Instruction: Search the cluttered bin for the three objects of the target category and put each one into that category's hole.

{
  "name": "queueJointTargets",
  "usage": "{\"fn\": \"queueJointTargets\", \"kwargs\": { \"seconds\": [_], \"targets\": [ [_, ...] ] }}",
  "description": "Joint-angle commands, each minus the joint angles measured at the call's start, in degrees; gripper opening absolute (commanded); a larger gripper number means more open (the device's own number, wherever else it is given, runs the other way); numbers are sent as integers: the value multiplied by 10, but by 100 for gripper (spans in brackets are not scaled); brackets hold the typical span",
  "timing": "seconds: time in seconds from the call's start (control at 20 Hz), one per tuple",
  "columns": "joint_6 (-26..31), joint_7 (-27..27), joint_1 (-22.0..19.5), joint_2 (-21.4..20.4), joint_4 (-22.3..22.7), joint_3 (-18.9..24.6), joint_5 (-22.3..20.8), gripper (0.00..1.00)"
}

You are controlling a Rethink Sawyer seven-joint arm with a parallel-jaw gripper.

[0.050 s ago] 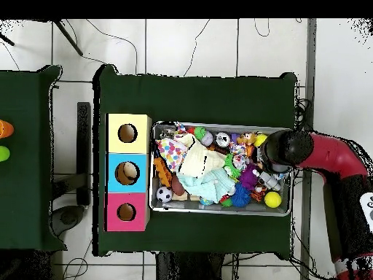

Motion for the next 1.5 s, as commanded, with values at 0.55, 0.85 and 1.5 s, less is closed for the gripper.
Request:
{"fn": "queueJointTargets", "kwargs": {
  "seconds": [0.55, 0.85, 1.5],
  "targets": [
    [-77, -113, -7, 16, 70, 37, -32, 0],
    [-78, -119, -10, 19, 70, 40, -31, 0],
    [-41, -77, 4, -20, 104, 19, -15, 0]
  ]
}}
